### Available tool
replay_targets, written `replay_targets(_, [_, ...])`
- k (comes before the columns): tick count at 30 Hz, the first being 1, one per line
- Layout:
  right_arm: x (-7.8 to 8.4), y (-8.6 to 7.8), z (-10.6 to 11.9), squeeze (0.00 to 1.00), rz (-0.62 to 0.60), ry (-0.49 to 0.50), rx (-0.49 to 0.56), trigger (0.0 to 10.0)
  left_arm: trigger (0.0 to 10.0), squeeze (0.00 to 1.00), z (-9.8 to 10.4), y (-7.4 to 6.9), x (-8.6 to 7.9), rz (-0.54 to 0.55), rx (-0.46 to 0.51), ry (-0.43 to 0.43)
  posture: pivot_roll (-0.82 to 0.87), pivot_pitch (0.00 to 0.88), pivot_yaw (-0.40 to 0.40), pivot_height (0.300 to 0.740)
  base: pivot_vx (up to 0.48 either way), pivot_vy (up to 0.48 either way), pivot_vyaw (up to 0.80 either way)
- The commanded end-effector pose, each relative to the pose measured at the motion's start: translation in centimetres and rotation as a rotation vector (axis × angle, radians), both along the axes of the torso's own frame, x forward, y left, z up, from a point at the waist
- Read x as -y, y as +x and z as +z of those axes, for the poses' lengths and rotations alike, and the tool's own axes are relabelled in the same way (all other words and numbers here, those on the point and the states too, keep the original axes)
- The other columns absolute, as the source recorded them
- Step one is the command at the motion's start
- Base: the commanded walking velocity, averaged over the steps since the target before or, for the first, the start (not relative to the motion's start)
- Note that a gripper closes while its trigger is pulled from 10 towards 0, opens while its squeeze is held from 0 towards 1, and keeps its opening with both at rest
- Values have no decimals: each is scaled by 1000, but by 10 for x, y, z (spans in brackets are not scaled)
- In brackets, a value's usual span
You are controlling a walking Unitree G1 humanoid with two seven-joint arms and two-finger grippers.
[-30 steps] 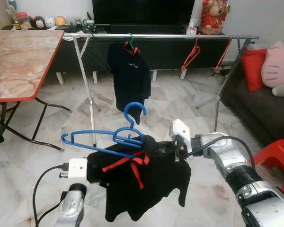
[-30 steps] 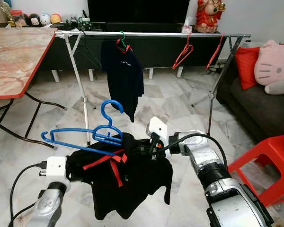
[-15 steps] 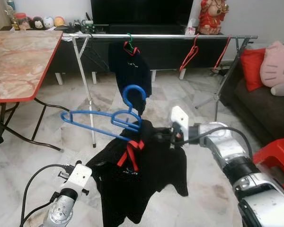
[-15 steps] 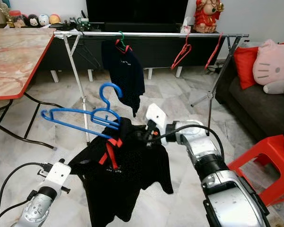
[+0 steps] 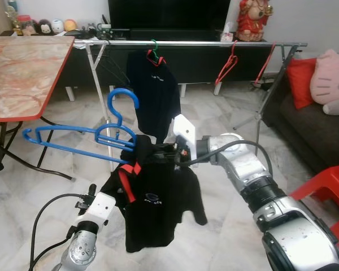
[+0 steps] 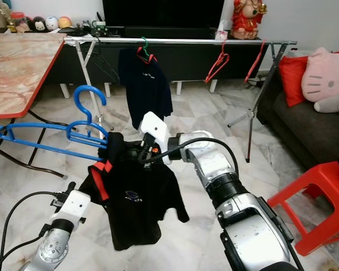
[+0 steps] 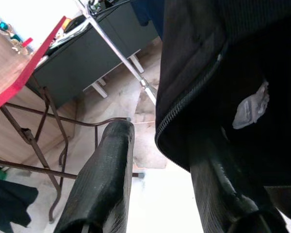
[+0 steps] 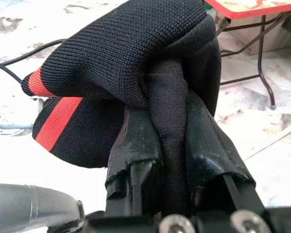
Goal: Hang hanger
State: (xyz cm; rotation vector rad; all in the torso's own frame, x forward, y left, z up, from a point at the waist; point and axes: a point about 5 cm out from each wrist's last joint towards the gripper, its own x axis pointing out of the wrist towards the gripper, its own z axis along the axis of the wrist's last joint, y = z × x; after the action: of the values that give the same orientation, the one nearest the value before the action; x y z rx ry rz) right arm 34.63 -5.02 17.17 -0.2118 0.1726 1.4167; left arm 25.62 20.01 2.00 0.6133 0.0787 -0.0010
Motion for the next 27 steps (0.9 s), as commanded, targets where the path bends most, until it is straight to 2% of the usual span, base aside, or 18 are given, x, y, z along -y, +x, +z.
replay_targets(1, [-5,1,13,0,8,14,41,0,10000,0,3,2,4,-18,25,11,-115,0,-77,740,0,0,0])
replay_targets(2, [-15,0,14,0,15,22,29,0,10000,0,2,2,5,-16,24,14,-111,0,-82,740,0,0,0])
replay_targets(5, [-25,1,13,0,6,18,14,0,10000,0,3,1,6,-7,35,6,-109,0,-87,740,0,0,0])
replay_targets(10, [-30,5,12,0,-45,19,-2,0,10000,0,7,2,10,-5,83,14,-109,0,-87,740,0,0,0])
replay_targets(13, [-33,9,13,0,-82,17,-8,0,10000,0,7,1,13,-27,102,66,-111,0,-89,740,0,0,0])
replay_targets(19, [-37,12,13,0,-114,22,-23,0,10000,0,6,-1,10,-2,130,115,-110,0,-91,740,0,0,0])
replay_targets(23, [-37,12,13,0,-116,22,-23,0,10000,0,7,-1,10,-1,132,118,-110,0,-91,740,0,0,0])
replay_targets(27, [-42,13,14,0,-122,35,-39,0,10000,0,4,-5,16,-48,141,140,-107,0,-93,740,0,0,0])
